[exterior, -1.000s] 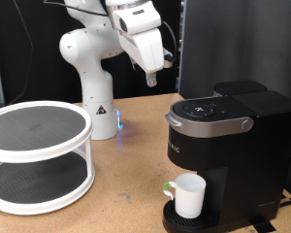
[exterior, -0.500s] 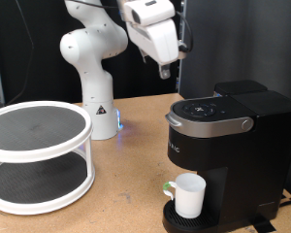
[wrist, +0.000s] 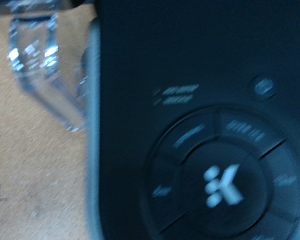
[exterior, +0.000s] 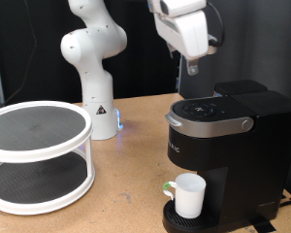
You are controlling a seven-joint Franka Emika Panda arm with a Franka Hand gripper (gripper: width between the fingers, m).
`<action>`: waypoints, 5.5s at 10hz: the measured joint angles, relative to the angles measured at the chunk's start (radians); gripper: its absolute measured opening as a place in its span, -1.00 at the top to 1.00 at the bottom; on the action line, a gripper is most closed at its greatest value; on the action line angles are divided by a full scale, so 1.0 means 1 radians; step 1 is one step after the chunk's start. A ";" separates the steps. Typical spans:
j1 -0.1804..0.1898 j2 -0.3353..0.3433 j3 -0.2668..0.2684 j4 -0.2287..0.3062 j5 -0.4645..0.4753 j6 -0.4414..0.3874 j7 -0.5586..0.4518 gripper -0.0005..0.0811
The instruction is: Make a cup of coffee with the keurig machine
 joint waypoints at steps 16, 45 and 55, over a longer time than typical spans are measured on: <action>0.018 0.181 0.003 0.108 -0.020 0.014 -0.025 -0.11; 0.007 0.276 -0.005 0.095 0.020 0.013 0.094 0.98; 0.006 0.155 -0.012 -0.071 0.173 0.266 -0.115 0.98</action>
